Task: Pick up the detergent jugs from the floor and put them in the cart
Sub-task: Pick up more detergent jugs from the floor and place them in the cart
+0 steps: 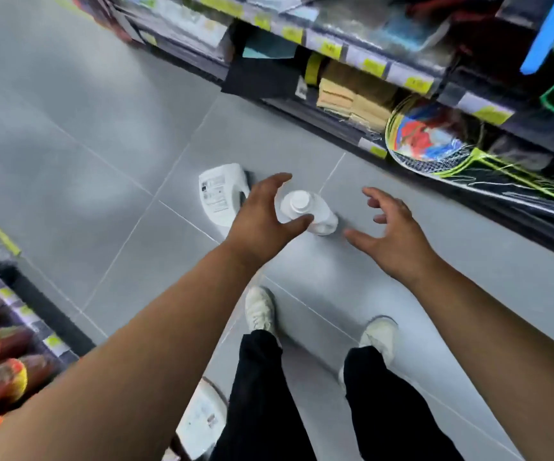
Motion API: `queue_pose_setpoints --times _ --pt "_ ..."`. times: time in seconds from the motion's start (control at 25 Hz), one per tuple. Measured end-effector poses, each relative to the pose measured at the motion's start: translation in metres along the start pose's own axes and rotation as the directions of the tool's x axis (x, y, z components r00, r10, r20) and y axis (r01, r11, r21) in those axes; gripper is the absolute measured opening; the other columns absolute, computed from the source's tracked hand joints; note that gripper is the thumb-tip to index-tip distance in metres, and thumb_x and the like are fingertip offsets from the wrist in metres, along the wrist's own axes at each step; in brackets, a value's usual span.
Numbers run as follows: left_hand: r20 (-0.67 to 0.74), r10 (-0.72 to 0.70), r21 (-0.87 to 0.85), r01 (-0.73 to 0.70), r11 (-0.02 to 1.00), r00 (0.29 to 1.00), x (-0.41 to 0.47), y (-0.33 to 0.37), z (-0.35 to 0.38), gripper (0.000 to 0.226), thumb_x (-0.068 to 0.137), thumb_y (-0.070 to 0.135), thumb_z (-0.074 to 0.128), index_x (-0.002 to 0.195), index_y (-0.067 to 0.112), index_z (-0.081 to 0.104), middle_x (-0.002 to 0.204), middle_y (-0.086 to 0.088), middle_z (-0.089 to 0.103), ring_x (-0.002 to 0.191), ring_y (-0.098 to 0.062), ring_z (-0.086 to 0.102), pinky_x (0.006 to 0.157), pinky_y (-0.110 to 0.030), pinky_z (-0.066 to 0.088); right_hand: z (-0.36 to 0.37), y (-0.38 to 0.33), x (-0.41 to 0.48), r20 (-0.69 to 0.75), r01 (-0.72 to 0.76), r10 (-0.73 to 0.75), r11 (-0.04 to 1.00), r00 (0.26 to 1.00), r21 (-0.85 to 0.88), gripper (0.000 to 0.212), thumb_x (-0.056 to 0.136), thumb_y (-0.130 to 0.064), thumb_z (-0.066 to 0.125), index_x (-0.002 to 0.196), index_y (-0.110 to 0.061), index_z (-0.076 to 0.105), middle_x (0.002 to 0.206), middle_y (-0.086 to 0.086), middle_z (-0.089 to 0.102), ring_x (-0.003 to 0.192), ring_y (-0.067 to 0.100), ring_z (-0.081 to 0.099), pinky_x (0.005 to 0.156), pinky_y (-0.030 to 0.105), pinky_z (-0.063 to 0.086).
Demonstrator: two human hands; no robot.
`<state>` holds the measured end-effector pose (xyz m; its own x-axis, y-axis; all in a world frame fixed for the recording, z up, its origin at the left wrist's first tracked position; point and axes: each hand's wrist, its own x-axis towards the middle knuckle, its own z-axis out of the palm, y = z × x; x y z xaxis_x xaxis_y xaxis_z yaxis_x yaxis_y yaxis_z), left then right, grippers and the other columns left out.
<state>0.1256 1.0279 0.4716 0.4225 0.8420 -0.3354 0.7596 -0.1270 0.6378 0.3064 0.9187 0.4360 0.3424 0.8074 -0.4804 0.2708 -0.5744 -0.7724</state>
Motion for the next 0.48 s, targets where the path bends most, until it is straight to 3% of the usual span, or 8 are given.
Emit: queue_pose_setpoints --times 0.2,0.4,0.48 --pt "0.013 0.088 -0.07 -0.087 0.994 0.996 0.088 -0.09 0.071 0.062 0.076 0.036 0.078 0.13 0.028 0.049 0.131 0.005 0.054 0.117 -0.01 0.052 0.101 -0.03 0.044 0.071 0.105 0.075 -0.157 -0.111 0.122 0.991 0.98 0.076 0.083 0.074 -0.029 0.082 0.144 -0.033 0.037 0.138 0.003 0.042 0.104 0.015 0.049 0.086 0.024 0.039" --pt "0.01 0.142 -0.056 -0.141 0.988 0.99 0.141 -0.168 0.147 0.061 0.071 0.045 0.076 0.124 0.025 0.054 0.126 0.006 0.055 0.117 -0.008 0.052 0.102 -0.034 0.044 0.134 0.195 0.135 -0.166 -0.167 0.177 0.983 0.97 0.069 0.089 0.071 -0.029 0.084 0.146 -0.031 0.036 0.14 0.004 0.041 0.104 0.016 0.049 0.086 0.023 0.038" --pt "-0.061 0.172 -0.063 -0.176 0.982 0.983 0.157 -0.185 0.172 0.057 0.072 0.045 0.077 0.12 0.023 0.056 0.122 0.008 0.053 0.115 -0.007 0.052 0.101 -0.024 0.042 0.154 0.217 0.158 -0.169 -0.175 0.189 0.98 0.967 0.093 0.09 0.071 -0.027 0.084 0.146 -0.031 0.035 0.14 0.004 0.04 0.105 0.015 0.047 0.089 0.023 0.038"
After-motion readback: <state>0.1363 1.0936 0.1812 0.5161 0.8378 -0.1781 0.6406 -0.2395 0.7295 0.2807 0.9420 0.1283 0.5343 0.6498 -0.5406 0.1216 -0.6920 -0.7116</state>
